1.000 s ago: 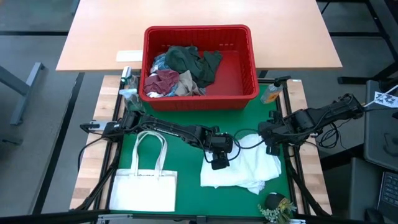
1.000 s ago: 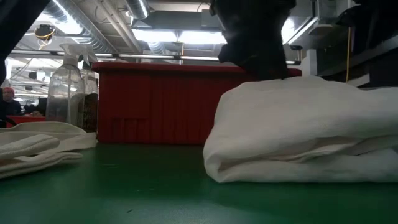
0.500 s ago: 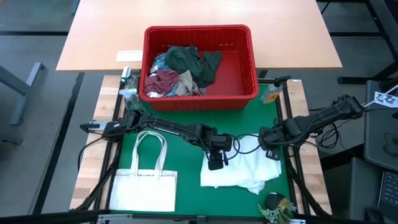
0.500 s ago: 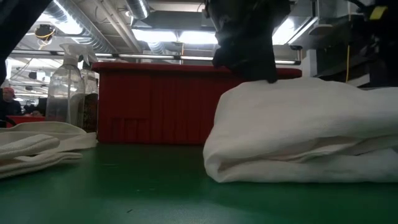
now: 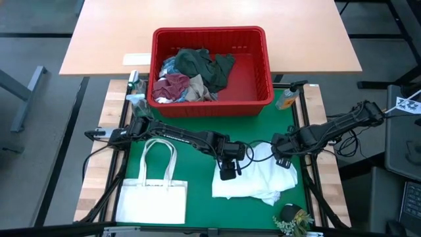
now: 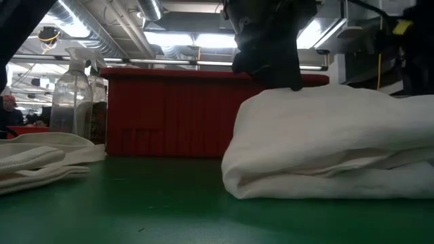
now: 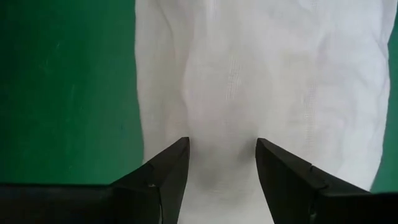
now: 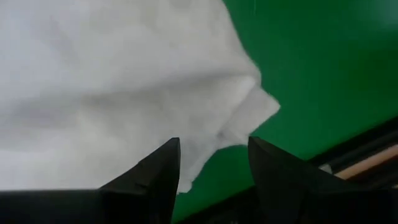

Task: Fold Laundry from Bin
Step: Fold the white polo shirt

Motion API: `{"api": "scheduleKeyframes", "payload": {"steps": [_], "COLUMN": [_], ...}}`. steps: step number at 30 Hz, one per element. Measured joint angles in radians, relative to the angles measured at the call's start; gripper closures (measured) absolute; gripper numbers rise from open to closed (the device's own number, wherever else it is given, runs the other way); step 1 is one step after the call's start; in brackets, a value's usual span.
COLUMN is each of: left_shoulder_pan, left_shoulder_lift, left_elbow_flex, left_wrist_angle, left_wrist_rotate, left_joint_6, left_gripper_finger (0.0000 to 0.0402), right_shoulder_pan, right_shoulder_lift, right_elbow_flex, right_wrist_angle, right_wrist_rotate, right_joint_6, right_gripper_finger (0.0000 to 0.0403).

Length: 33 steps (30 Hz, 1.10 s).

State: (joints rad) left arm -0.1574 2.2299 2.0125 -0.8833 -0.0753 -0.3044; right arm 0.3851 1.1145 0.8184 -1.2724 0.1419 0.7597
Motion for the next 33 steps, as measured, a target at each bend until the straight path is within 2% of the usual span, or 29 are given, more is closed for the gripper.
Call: {"api": "scheduleKeyframes", "payload": {"steps": [10,14,17,24,27,30,33], "left_shoulder_pan": [0.000,0.000,0.001,0.015,0.027,0.038,0.047], "left_shoulder_lift": [0.000,0.000,0.000,0.000,0.001,0.001,0.001], "left_elbow_flex": [0.000,0.000,0.000,0.000,0.000,0.000,0.000], "left_wrist_angle": [-0.002,-0.009,-0.012,-0.024,-0.024,-0.024,-0.024], "left_wrist_rotate": [0.000,-0.006,-0.015,-0.019,-0.022,-0.067,-0.102], "left_joint_6": [0.053,0.053,0.054,0.054,0.054,0.054,0.053], "left_gripper_finger": [0.0221,0.0230,0.0252,0.0326,0.0358,0.0388,0.0398], "right_shoulder_pan": [0.000,0.000,0.000,0.001,0.001,0.002,0.002], "right_shoulder_lift": [0.000,0.000,0.000,0.000,0.000,0.000,0.000], "right_elbow_flex": [-0.105,-0.106,-0.106,-0.106,-0.106,-0.106,-0.106], "right_wrist_angle": [0.158,0.180,0.180,0.180,0.172,0.157,0.136], "right_wrist_rotate": [-0.138,-0.152,-0.154,-0.183,-0.225,-0.253,-0.271], "right_joint_6": [-0.005,-0.005,-0.005,-0.001,0.021,0.031,0.033], "right_gripper_finger": [0.0213,0.0233,0.0271,0.0391,0.0389,0.0387,0.0399]}}
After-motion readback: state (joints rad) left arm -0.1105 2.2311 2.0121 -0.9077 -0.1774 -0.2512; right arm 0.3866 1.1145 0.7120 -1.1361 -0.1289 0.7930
